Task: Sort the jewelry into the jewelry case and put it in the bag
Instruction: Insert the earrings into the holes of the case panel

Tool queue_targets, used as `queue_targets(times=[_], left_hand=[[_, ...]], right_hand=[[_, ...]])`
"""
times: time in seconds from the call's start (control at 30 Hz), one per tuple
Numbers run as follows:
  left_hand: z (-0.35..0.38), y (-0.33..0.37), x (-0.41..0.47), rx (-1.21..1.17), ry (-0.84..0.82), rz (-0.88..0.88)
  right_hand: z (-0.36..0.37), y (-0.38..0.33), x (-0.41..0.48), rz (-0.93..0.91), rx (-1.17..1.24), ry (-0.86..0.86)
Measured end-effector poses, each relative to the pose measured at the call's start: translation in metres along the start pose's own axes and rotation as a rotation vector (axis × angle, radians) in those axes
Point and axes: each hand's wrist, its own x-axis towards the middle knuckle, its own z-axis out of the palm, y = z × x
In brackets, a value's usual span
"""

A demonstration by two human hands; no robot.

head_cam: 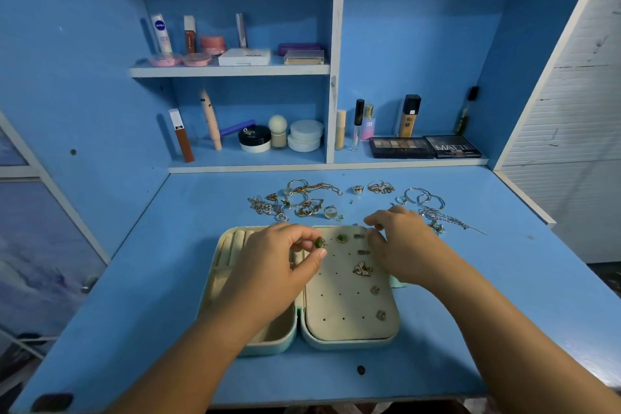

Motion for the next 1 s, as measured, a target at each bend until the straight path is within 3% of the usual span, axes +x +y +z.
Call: queue_targets(times=[0.4,1.0], left_hand=[[0.016,-0.014,0.001,0.042,-0.009,0.001],[0.022,0.004,0.011,-0.005,-0.011,0.042]], right_hand=[[-0.011,-0.016,0.009,0.08,0.17,-0.074],[-0.006,-0.014,-0.016,0.083,0.719,0.085]])
